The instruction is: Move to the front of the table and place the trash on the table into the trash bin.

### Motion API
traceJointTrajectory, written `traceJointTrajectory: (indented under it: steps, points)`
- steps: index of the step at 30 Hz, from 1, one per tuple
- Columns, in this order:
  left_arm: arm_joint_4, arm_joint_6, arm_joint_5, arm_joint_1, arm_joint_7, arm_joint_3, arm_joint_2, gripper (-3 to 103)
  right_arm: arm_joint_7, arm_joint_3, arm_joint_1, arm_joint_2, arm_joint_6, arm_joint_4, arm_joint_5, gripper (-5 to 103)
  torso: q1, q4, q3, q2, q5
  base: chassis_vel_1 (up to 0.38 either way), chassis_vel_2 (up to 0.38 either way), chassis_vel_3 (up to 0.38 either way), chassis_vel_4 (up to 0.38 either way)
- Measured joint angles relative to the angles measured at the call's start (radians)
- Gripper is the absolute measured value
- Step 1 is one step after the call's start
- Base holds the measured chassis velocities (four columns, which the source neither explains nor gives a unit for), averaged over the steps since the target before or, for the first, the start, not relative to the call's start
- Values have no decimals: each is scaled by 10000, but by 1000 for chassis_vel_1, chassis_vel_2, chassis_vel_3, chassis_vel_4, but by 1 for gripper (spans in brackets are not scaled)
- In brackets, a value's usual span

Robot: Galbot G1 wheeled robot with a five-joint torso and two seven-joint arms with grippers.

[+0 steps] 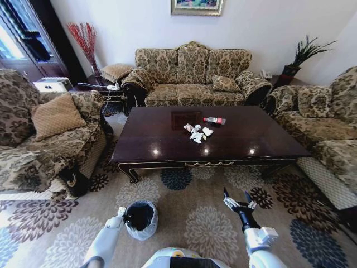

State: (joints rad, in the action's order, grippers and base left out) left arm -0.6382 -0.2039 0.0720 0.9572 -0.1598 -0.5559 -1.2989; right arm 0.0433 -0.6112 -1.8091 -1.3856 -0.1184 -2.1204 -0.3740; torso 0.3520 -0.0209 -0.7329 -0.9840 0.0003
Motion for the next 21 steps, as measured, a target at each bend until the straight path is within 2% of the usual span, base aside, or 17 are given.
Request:
traceJointTrajectory:
  steps: [2,7,13,15,17,20,21]
  points:
    - [-88,28,-157,65,-5,-16,6,2,-69,-3,-19,-7,-84,-51,-175,100,0,2,0,0,-3,0,0,0,0]
    - [-457,43,-711,318,-17,-37,56,2,-217,63,70,-19,-343,-65,-158,100,0,3,0,0,-10,0,0,0,0]
    - [-1059,-20,-1382,780,-15,-59,114,0,30,196,236,-59,-354,-39,164,100,1,4,0,0,-6,0,0,0,0]
    - [-1744,-196,-1845,1327,18,-86,216,0,54,218,335,-106,-308,-40,220,100,0,2,0,0,-5,0,0,0,0]
    - [-1921,-231,-1936,1471,29,-94,248,0,34,217,356,-118,-290,-40,216,100,0,3,0,0,-6,0,0,0,0]
    - [-3371,-465,-2514,2653,109,-284,552,0,-102,222,529,-179,-303,59,118,100,0,-7,-2,0,-7,0,0,0,0]
    - [-3371,-465,-2514,2653,109,-284,552,0,-102,222,529,-179,-303,59,118,100,0,-7,-2,0,-7,0,0,0,0]
